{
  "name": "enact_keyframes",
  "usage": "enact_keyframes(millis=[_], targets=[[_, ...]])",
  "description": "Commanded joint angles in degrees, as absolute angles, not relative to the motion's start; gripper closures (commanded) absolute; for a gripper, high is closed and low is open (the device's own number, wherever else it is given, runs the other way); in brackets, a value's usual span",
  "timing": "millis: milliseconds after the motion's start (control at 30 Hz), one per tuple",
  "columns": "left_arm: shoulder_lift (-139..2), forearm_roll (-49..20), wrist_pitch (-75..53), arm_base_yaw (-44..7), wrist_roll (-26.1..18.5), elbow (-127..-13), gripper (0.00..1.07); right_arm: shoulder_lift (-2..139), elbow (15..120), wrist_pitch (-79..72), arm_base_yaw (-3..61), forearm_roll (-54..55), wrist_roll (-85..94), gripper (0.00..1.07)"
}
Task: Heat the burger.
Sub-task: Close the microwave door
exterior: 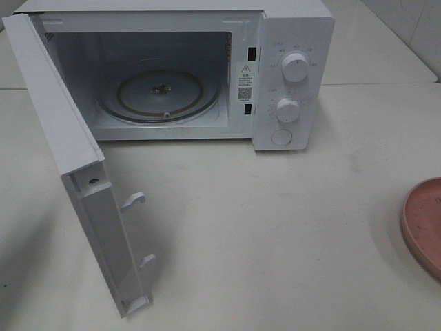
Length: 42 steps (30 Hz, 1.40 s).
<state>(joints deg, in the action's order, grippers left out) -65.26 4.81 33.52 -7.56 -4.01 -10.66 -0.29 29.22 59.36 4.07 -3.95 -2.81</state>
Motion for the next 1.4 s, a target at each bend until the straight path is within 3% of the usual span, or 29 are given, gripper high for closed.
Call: enact_keyframes(millis=[33,133,433,667,933,1100,1400], targets=[[-70.47,8.88,39.71,-11.17,0.52,-11.34,1.07,-1.78,28.99,59.13,3.72,-3.84,-2.52,0.31],[-71.33,9.51,40.85,-11.80,0.92,-11.34,1.07,-1.78,28.99,59.13,3.72,-3.84,-2.52,0.31],[-79.98,8.94,50.42,-21.77,2.12,-12.66,1.07,-1.78,28.99,59.13,3.72,-3.84,-2.52,0.31],[-87.78,-2.69,56.09,-32.09,-2.52,-16.79,1.07,-1.78,28.99,59.13,3.72,-3.84,-2.52,0.31],[-94.48,-15.24,57.58,-39.94,-7.79,-23.72,1.07,-1.78,28.99,59.13,3.72,-3.84,-2.52,0.31],[-97.92,-20.05,57.58,-42.06,-8.88,-28.82,1.07,-1.78,28.99,59.13,3.72,-3.84,-2.52,0.31],[-102.73,-22.69,55.69,-42.34,-9.57,-36.73,1.07,-1.78,28.99,59.13,3.72,-3.84,-2.52,0.31]])
